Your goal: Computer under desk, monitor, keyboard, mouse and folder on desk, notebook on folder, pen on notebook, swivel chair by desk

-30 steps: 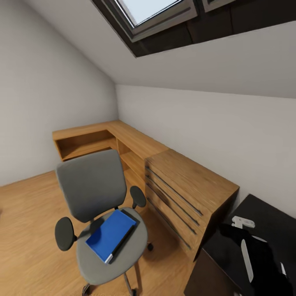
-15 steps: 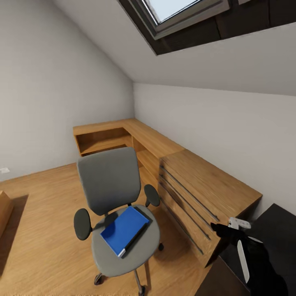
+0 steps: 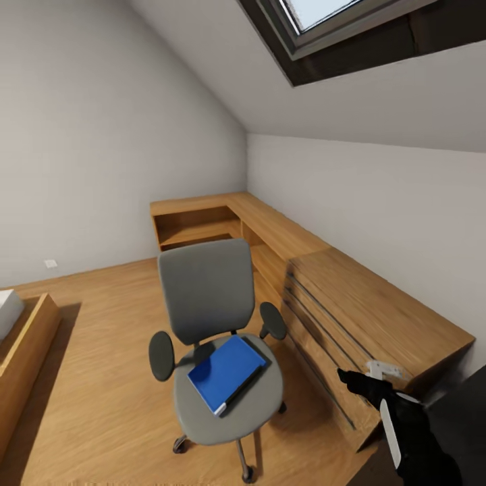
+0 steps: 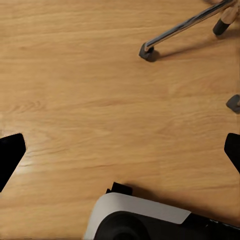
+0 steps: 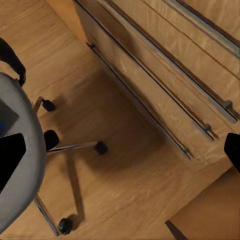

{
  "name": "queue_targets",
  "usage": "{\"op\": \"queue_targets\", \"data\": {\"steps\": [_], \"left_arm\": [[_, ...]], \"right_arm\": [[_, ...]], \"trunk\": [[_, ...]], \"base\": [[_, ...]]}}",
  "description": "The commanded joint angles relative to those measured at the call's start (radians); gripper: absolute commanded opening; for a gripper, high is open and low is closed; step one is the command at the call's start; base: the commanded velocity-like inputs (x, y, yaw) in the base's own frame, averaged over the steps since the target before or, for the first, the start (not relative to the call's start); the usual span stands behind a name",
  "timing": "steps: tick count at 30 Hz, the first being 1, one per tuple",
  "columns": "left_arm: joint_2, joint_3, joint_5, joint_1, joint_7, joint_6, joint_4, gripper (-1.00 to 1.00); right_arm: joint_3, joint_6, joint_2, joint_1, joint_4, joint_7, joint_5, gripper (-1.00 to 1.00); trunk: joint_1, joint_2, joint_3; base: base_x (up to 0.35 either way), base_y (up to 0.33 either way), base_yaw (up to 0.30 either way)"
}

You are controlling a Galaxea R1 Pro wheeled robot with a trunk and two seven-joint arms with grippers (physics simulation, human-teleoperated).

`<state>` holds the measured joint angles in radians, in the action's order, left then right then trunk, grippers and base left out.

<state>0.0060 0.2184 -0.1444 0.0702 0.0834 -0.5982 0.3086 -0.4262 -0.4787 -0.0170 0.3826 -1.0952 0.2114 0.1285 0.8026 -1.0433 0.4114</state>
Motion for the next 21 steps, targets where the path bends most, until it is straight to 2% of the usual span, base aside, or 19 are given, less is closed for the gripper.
{"op": "queue_targets", "data": {"steps": [1,6,13,21], "left_arm": [[0.0,0.002,-0.01,0.0,0.009,0.0,0.001,1.0],[0.001,0.002,-0.01,0.0,0.009,0.0,0.001,1.0],[0.003,0.002,-0.01,0.0,0.011,0.001,0.001,1.0],[0.003,0.002,-0.009,0.0,0.013,0.001,0.001,1.0]], "right_arm": [[0.005,0.011,-0.002,0.001,0.006,0.009,0.011,1.0],[0.036,0.069,-0.002,0.001,0.049,0.006,0.011,1.0],[0.051,0.132,-0.001,0.001,0.107,0.006,0.011,1.0],[0.052,0.2,0.005,0.001,0.192,0.008,0.012,1.0]], "trunk": [[0.0,-0.001,0.002],[0.0,-0.001,0.005],[0.0,-0.001,0.008],[0.0,-0.001,0.009]], "base": [[0.0,0.0,0.251],[0.0,0.0,0.251],[0.0,0.0,0.232],[0.0,0.0,0.072]]}}
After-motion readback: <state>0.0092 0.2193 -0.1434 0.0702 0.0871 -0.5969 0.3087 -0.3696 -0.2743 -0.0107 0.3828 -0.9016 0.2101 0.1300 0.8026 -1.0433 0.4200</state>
